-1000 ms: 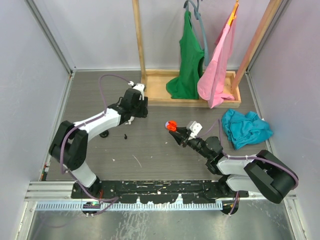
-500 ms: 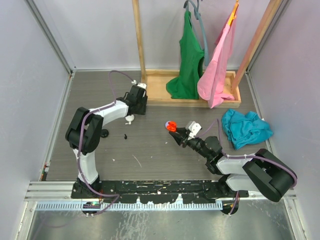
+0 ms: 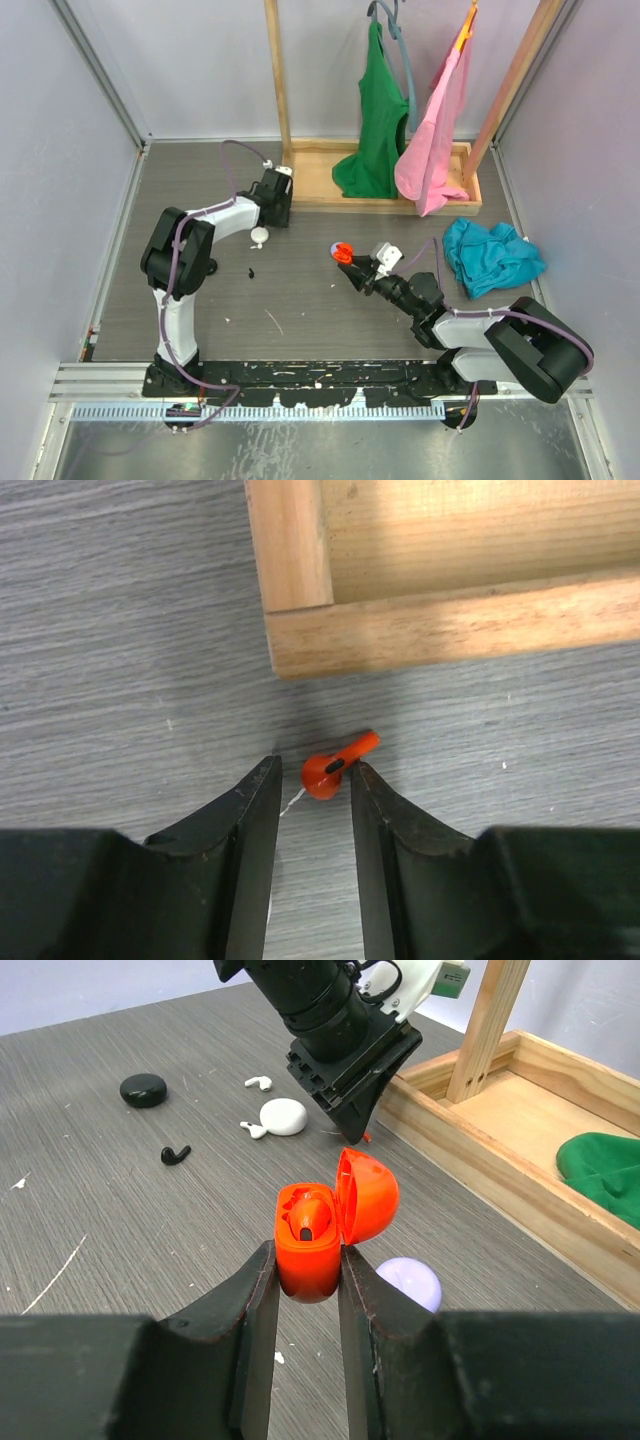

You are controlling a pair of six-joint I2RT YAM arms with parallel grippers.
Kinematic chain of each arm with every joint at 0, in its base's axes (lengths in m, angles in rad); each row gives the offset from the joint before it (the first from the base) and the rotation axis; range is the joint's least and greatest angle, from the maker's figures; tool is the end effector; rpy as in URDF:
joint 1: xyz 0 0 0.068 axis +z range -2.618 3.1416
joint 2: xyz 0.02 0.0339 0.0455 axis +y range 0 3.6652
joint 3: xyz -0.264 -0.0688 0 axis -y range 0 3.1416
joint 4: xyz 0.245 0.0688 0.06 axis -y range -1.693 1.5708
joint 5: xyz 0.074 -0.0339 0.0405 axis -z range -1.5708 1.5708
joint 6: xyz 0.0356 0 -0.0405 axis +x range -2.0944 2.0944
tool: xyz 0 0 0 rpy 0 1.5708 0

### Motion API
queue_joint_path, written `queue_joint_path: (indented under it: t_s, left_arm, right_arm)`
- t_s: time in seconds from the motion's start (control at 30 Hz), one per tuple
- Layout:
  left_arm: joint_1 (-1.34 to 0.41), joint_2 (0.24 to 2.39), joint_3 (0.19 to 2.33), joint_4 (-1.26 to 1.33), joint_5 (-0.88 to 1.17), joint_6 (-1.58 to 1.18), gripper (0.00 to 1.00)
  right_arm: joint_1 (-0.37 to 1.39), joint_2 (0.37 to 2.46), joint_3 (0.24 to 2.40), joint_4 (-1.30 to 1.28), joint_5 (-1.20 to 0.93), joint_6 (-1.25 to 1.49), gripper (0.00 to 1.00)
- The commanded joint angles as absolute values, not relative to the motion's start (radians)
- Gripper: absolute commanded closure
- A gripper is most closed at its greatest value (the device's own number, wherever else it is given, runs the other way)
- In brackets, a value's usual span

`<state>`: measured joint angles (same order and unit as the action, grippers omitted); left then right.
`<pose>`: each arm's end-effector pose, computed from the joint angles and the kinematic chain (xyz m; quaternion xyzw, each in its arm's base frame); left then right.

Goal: Insert the wireless bluetooth earbuds into the charging case
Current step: Pick up the earbud from the center of the board.

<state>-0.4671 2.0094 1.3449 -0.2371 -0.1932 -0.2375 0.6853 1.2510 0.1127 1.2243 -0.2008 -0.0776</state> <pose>0.3866 -0.1873 0.1632 0.0762 0.9376 -0.0273 0.3382 0.1524 0.1338 0.1762 -0.3190 0.5968 0.2840 0.6793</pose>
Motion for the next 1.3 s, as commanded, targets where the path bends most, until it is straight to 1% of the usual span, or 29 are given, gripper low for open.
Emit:
queue_joint_path:
  t_s: [0.0,0.07,0.17,0.27,0.43,0.6,0.87,1.1,1.27]
  left_arm:
    - [-0.459,2.029,1.391,-0.229,-0.180,-0.226,0.66]
    - [-0.459,2.035,1.391,-0.229,-0.177,-0.226,0.68]
    - [-0.459,2.038,1.391,-0.234,-0.170,-0.225,0.77]
    - [-0.459,2.031,1.380,-0.235,-0.167,-0.219,0.83]
    - [-0.459,1.978,1.323,-0.235,-0.136,-0.204,0.89]
    - [-0.464,1.873,1.217,-0.219,-0.061,-0.152,0.91]
    - [-0.527,1.739,1.085,-0.324,0.031,-0.116,0.89]
    - [-0.630,1.675,1.012,-0.405,0.032,-0.136,0.87]
    - [-0.678,1.653,0.964,-0.411,0.041,-0.174,0.86]
  right_arm:
    - [0.687,1.252,0.145,1.275,-0.192,-0.096,0.99]
    - [0.687,1.253,0.147,1.275,-0.193,-0.098,0.99]
    - [0.687,1.254,0.147,1.275,-0.195,-0.097,0.99]
    - [0.687,1.253,0.147,1.275,-0.195,-0.095,0.99]
    - [0.687,1.252,0.147,1.275,-0.198,-0.092,0.99]
    - [0.686,1.258,0.150,1.276,-0.200,-0.092,0.99]
    - [0.687,1.246,0.150,1.274,-0.206,-0.087,0.99]
    - [0.687,1.241,0.148,1.273,-0.210,-0.084,0.99]
    - [0.687,1.233,0.150,1.263,-0.212,-0.086,0.99]
